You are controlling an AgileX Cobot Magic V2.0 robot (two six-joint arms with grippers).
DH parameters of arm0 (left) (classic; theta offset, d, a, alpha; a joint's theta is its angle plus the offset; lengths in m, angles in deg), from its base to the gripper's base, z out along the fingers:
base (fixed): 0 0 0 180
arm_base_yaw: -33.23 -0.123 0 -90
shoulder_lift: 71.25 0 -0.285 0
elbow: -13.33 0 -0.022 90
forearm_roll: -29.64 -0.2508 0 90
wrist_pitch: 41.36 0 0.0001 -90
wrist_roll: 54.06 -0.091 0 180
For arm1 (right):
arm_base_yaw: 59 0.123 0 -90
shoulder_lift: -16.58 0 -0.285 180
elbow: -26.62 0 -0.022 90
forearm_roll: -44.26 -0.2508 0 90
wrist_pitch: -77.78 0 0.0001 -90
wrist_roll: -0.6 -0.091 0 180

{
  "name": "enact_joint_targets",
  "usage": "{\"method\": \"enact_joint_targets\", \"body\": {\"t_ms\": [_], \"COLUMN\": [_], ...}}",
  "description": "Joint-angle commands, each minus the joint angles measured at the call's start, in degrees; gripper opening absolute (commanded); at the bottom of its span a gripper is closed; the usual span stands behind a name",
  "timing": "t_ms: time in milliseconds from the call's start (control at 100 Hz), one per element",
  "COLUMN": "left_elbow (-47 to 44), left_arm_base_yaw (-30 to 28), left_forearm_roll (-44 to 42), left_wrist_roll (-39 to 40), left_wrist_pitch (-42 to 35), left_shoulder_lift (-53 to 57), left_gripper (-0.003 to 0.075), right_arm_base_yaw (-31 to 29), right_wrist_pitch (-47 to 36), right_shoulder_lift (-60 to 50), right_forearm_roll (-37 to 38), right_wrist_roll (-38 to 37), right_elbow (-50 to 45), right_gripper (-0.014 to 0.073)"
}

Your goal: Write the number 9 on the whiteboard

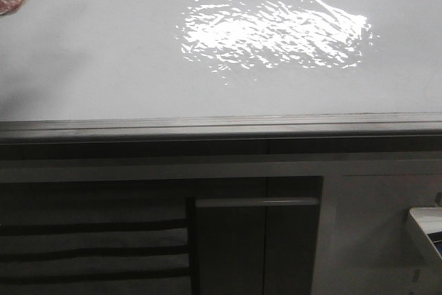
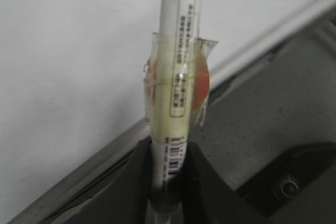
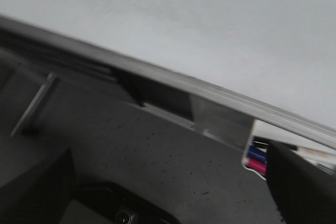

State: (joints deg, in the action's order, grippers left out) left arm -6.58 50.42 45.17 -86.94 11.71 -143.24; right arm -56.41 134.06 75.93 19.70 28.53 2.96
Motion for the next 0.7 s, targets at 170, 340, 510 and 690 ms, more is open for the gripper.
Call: {"method": "enact_joint_targets", "body": {"t_ms": [170, 340, 510, 690], "left_elbow": [2.58, 2.58, 2.98, 6.05], "left_arm_base_yaw": [3.46, 9.81, 16.03, 19.47], "left_forearm_roll": [17.33, 17.2, 16.63, 15.91], "left_wrist_roll": [-23.68, -24.92, -25.09, -25.09], "left_wrist_pitch": [8.39, 7.62, 5.28, 5.43], "left_shoulder_lift": [1.28, 0.55, -1.14, -3.41], "left_gripper": [-0.002, -0.002, -0.002, -0.002], "right_arm_base_yaw": [14.72, 24.55, 30.75, 34.4], "right_wrist_pitch": [1.38, -4.11, -7.1, -7.67], "right_shoulder_lift": [8.55, 12.52, 15.61, 18.13], "right_forearm_roll": [-8.05, -8.48, -9.17, -9.39], "right_wrist_roll": [19.43, 24.33, 27.1, 28.1], "right_elbow": [7.11, 11.21, 13.45, 14.35], "right_gripper": [0.0646, 0.0645, 0.0645, 0.0576]}}
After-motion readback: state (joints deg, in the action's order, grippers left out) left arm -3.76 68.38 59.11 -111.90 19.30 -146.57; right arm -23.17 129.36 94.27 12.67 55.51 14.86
